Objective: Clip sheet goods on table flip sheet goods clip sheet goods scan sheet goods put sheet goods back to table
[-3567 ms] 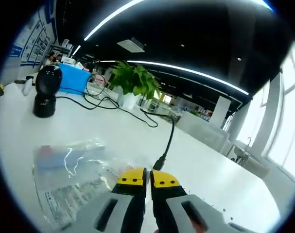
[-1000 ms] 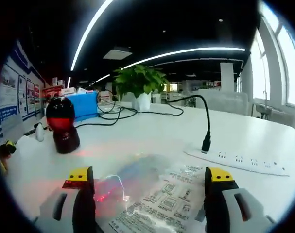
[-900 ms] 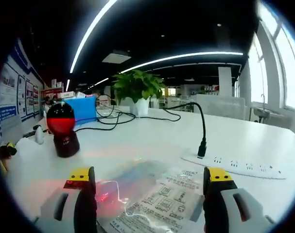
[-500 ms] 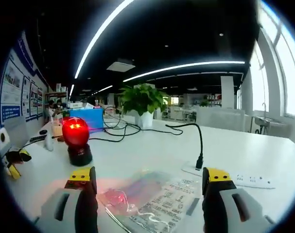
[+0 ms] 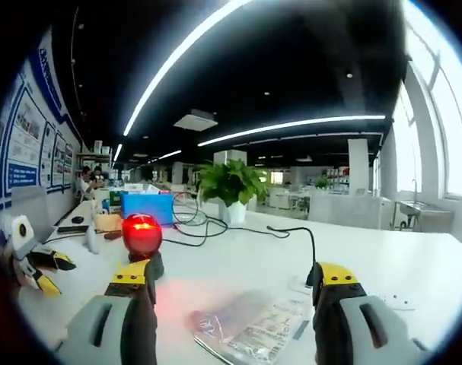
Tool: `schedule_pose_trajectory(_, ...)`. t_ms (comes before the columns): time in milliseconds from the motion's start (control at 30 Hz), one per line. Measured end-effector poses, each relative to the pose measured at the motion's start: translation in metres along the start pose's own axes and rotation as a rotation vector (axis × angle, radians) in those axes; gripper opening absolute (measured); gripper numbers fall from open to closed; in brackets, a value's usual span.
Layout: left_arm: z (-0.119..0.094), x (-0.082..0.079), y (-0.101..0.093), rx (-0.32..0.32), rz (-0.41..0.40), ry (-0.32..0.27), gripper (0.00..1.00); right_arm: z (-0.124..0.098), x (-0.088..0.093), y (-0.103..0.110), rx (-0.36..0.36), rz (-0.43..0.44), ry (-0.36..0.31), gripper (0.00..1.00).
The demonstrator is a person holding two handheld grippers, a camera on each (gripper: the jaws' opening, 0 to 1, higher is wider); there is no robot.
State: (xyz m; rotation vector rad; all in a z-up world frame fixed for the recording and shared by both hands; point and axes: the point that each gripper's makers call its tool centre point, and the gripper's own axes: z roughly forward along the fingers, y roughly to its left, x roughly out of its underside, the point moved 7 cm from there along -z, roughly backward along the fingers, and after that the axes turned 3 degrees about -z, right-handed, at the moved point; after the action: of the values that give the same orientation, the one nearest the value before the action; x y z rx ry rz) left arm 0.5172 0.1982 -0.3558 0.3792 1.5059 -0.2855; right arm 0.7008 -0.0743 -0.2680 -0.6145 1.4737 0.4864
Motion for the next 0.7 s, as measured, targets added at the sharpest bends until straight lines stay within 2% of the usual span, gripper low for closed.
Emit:
schedule_pose_trajectory(167, -0.001, -0.001, 0.002, -0.009, -0.014, -0.006, 0.35, -0.029, -0.016, 0.006, 0.012, -0.022, -0.005, 0.77)
schedule_pose_trajectory(300, -0.001, -0.001, 0.005, -0.026, -0.041, -0.011, 0.35, -0.060, -0.031, 0.008, 0.045, -0.025, -0.042, 0.77)
schedule_pose_trajectory(400, -0.001, -0.001, 0.005, -0.029, -0.045, -0.012, 0.36, -0.074, -0.032, 0.009, 0.062, -0.031, -0.046, 0.76)
schedule_pose_trajectory(467, -0.003, -0.005, 0.006, -0.016, -0.073, -0.046, 0.36, -0.079, -0.029, 0.007, 0.076, -0.035, -0.041, 0.75)
schedule_pose_trajectory(533, -0.004, -0.005, 0.008, -0.029, -0.081, -0.046, 0.36, -0.085, -0.028, 0.004, 0.091, -0.047, -0.036, 0.75)
schedule_pose_trajectory(600, -0.003, -0.005, 0.008, -0.031, -0.090, -0.047, 0.36, -0.095, -0.030, -0.001, 0.110, -0.022, -0.054, 0.74)
schedule_pose_trajectory(700, -0.003, -0.005, 0.004, -0.024, -0.073, -0.035, 0.36, -0.113, -0.030, -0.002, 0.125, -0.019, -0.065, 0.74)
